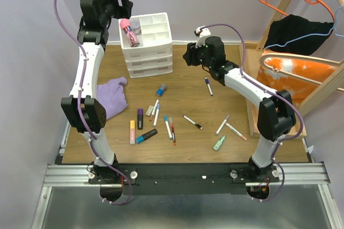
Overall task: Sort the stationery into containers
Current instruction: Move the storage box to the center of the board.
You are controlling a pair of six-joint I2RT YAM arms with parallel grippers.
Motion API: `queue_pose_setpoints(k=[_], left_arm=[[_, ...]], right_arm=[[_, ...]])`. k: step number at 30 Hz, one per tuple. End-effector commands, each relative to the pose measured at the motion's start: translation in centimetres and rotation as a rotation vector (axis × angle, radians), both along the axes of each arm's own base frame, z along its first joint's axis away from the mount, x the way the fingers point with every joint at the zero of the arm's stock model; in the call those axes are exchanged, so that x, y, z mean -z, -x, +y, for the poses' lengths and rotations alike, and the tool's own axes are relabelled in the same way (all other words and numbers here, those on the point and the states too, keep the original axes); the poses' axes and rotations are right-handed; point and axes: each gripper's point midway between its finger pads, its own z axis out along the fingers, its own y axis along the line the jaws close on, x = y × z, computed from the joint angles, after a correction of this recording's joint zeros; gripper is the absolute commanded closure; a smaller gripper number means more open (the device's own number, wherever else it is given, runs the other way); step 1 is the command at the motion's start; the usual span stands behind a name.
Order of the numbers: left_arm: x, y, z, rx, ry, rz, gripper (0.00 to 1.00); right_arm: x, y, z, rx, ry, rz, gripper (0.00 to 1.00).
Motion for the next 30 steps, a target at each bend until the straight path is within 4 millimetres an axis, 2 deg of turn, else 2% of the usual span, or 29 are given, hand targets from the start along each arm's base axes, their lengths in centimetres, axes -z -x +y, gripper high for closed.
queue_pose_setpoints(k=[1,5,12,13,15,20,30], left_arm=[[4.7,-1.1,0.4,-0.088,-0.013,0.167,0.22],[6.2,-1.6,0.6,-0.111,0.007,0.208,0.30],[8.0,-2.2,0.7,-0.141,0.004,0.249,0.29],[8.1,-2.3,0.8,-0.145,0.006,0.251,0.29],[8.6,-2.5,0.7,-0.144,0.006,0.261,0.30],[9.4,-2.6,0.8,-0.159,0.001,0.278,0.34],[11.5,-3.2,1.1,-0.179,-0.001,0.323,0.39]], right_arm=[[-0.7,-0.5,-0.4,0.008,-0.029,-0.010,0.44],[-1.1,-1.0,-0.7,0.005,-0.050,0.007,0.43],[-0.6,-1.6,-0.3,-0.039,-0.061,0.040,0.37],[0.3,-1.9,-0.1,-0.043,-0.053,0.058,0.36],[0.6,-2.3,0.2,-0.049,-0.052,0.066,0.36],[0.5,-3.0,0.5,-0.052,-0.050,0.057,0.36],[1.1,-2.9,0.2,-0.043,-0.050,0.072,0.36]])
